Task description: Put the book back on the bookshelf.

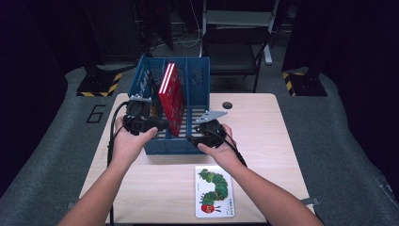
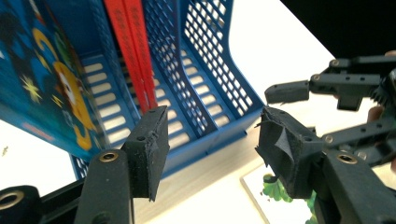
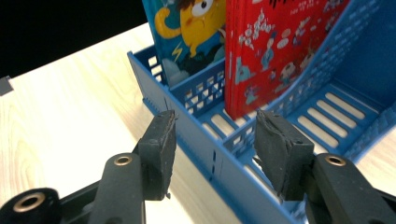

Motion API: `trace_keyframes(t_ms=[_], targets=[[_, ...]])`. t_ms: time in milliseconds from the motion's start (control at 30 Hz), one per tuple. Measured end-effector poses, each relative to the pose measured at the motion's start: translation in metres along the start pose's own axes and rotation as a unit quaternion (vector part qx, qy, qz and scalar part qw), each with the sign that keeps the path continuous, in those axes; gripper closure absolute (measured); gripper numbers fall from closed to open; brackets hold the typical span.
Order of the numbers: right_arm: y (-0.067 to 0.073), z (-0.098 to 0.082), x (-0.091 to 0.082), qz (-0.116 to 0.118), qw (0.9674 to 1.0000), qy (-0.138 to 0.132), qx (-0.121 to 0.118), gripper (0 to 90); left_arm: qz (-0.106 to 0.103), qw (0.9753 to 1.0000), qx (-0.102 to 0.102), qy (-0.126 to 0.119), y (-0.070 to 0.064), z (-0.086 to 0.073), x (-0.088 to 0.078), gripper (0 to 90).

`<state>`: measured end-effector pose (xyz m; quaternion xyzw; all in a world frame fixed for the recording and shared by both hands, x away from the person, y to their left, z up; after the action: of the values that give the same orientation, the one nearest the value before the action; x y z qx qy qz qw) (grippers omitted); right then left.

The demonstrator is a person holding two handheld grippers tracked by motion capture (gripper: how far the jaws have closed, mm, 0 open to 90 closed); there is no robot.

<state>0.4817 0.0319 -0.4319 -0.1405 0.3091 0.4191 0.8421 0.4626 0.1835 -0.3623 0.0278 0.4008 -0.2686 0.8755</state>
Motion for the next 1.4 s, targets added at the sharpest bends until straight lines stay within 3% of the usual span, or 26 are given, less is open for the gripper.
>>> trace_keyframes(t_ms=[133,167,267,333,367,567,667,833,1000,1033,1100,1167,1267,1400], targets=[[0.001,-0.012,-0.008,-0.008,1.0000,0.005,0.002,48.2,-0.004,1.0000,-0.003,-0.002,-0.005,-0.013,0.002,41.7],[0.001,-0.015,-0.010,-0.009,0.9999,0.006,0.001,48.2,-0.003,1.0000,0.008,0.000,-0.006,-0.016,0.003,41.8],[0.000,-0.021,-0.018,-0.010,0.9999,-0.001,0.009,48.1,-0.012,0.9999,0.009,-0.006,-0.011,-0.025,0.004,41.9],[0.002,-0.024,-0.023,-0.008,0.9999,-0.006,0.011,48.1,-0.014,0.9995,0.028,0.002,-0.012,-0.032,0.005,42.4],[0.003,-0.027,-0.026,-0.005,0.9999,-0.010,0.012,48.0,-0.015,0.9995,0.026,0.001,-0.013,-0.035,0.006,42.9],[0.007,-0.056,-0.038,-0.010,0.9997,-0.006,0.019,47.5,-0.017,0.9987,0.048,0.001,-0.015,-0.058,0.018,43.8],[0.007,-0.072,-0.041,-0.016,0.9997,0.005,0.016,46.9,-0.026,0.9986,0.045,-0.001,-0.017,-0.069,0.023,42.9],[0.006,-0.086,-0.048,-0.017,0.9995,0.003,0.027,46.1,-0.037,0.9977,0.058,0.000,-0.022,-0.082,0.031,41.5],[0.007,-0.095,-0.051,-0.020,0.9991,-0.003,0.038,44.5,-0.053,0.9945,0.090,-0.005,-0.028,-0.093,0.042,39.6],[0.007,-0.098,-0.052,-0.019,0.9989,-0.002,0.043,43.8,-0.056,0.9944,0.089,-0.003,-0.029,-0.096,0.044,39.7],[0.007,-0.102,-0.052,-0.017,0.9987,-0.001,0.049,43.6,-0.084,0.9932,0.077,0.025,-0.033,-0.105,0.047,44.5],[0.009,-0.107,-0.052,-0.015,0.9982,-0.005,0.058,43.2,-0.113,0.9915,0.053,0.034,-0.039,-0.111,0.052,45.2],[0.011,-0.112,-0.054,-0.015,0.9976,-0.008,0.068,43.3,-0.127,0.9897,0.060,0.029,-0.045,-0.114,0.057,46.8],[0.014,-0.120,-0.056,-0.025,0.9976,-0.007,0.064,43.5,-0.130,0.9894,0.064,0.016,-0.051,-0.114,0.062,46.8]])
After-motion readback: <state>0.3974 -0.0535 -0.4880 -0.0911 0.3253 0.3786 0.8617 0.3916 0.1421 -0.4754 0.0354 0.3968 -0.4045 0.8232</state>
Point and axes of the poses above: each handheld gripper's, and its own axes: x roughly forward along the jaws, z roughly out of its top, y roughly to its left, the point moved 8 cm from there along x, roughly forward along the jaws, and after that the axes turned 4 degrees about y, right-handed, at the moved point
